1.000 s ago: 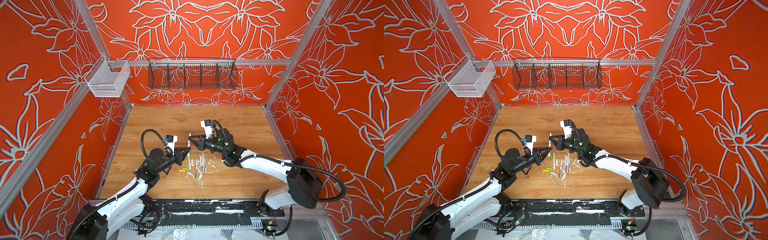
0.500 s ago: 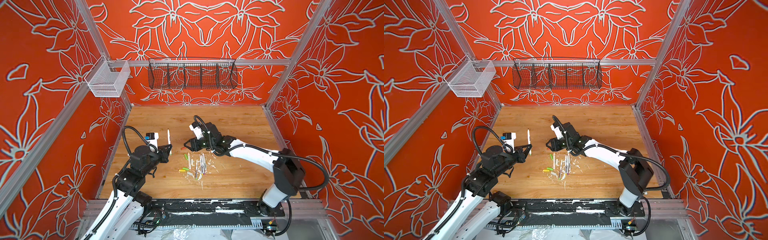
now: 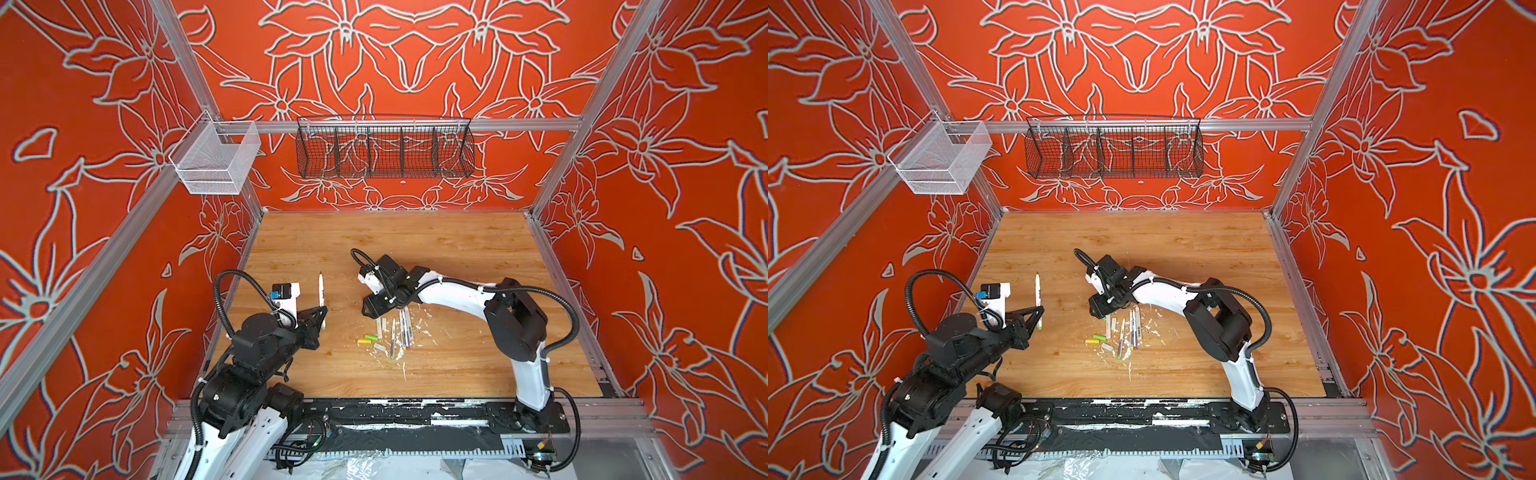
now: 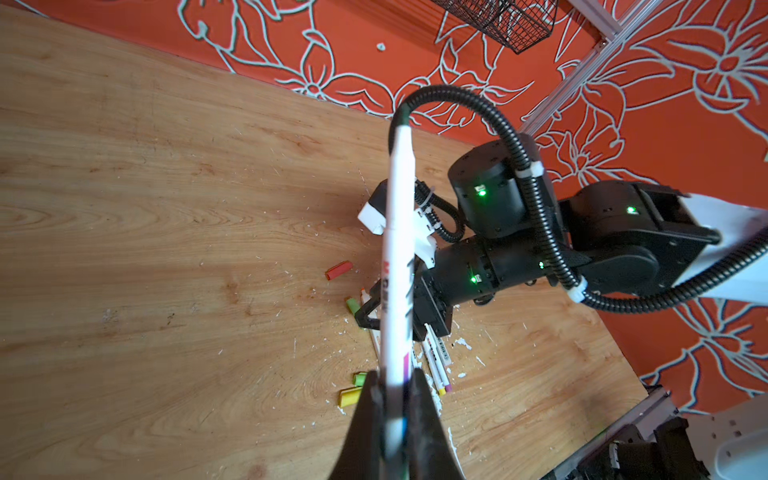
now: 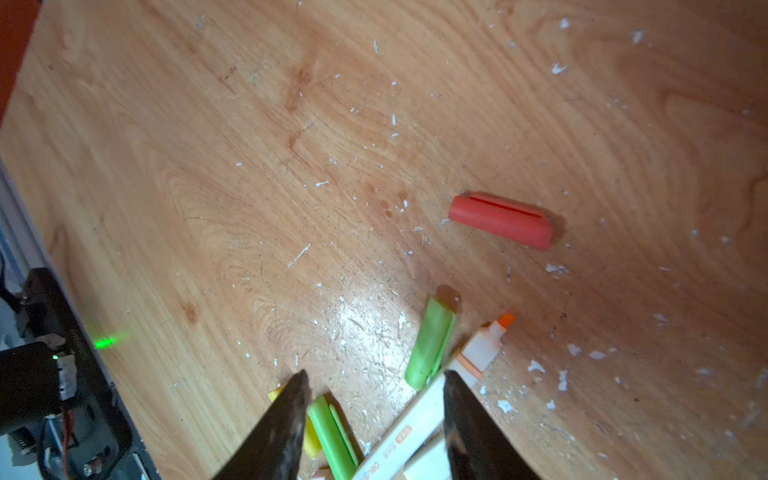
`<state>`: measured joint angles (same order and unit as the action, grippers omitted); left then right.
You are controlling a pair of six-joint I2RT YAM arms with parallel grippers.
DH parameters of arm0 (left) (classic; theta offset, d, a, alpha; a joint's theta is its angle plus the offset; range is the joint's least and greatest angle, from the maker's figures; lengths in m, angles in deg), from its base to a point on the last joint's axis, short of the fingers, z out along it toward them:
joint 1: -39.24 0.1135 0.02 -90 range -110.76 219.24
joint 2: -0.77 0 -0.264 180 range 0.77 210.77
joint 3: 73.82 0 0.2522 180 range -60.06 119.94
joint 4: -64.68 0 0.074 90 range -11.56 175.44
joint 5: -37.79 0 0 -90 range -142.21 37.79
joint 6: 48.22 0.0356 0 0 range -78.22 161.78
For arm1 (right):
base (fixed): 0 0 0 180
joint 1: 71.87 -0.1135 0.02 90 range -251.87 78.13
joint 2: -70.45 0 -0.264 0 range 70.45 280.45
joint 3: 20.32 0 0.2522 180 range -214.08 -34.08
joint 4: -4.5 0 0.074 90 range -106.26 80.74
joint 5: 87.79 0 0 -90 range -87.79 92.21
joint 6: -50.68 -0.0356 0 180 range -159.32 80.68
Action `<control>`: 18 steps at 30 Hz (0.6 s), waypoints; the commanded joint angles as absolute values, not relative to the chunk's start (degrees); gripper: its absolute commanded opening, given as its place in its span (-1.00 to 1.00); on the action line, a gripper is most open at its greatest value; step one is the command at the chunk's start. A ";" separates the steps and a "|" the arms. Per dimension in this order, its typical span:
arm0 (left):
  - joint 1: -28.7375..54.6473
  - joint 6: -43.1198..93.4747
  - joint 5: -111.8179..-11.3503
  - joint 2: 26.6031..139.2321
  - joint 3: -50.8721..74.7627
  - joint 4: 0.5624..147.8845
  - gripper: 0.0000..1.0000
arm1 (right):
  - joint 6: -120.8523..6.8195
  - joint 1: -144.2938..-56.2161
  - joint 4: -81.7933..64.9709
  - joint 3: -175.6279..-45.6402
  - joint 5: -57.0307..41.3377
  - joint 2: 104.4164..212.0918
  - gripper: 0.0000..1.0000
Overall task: Insert the pens into the pen caps
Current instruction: 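Grasp a green cap from the pile with the right gripper while left holds marker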
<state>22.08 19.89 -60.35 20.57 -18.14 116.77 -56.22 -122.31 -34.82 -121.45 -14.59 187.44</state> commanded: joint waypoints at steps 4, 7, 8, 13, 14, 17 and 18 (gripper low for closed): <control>22.46 21.73 -61.25 18.04 -18.56 116.70 -1.00 | -53.77 -124.02 -43.63 -127.67 -7.39 192.51 -0.05; 22.46 21.87 -61.11 17.15 -18.83 116.32 -1.00 | -53.30 -124.48 -45.21 -129.91 -6.57 194.24 -0.09; 22.46 21.86 -61.02 16.99 -18.78 116.32 -1.00 | -53.29 -124.51 -45.69 -130.62 -6.14 194.82 -0.10; 22.48 21.68 -60.87 16.01 -18.92 116.32 -1.00 | -53.56 -124.73 -49.18 -134.06 -3.42 197.71 -0.15; 22.48 21.73 -60.86 15.76 -19.01 116.24 -1.00 | -53.47 -124.70 -49.89 -134.76 -3.03 198.35 -0.16; 22.51 21.72 -60.81 15.36 -19.14 116.06 -1.00 | -53.42 -124.80 -51.70 -136.63 -2.08 199.96 -0.19; 22.44 21.71 -60.81 15.36 -19.16 116.14 -1.00 | -53.32 -124.83 -52.19 -137.18 -1.83 200.39 -0.19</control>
<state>22.08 21.16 -60.86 16.09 -18.80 116.90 -54.26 -124.45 -48.02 -135.03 -4.47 198.61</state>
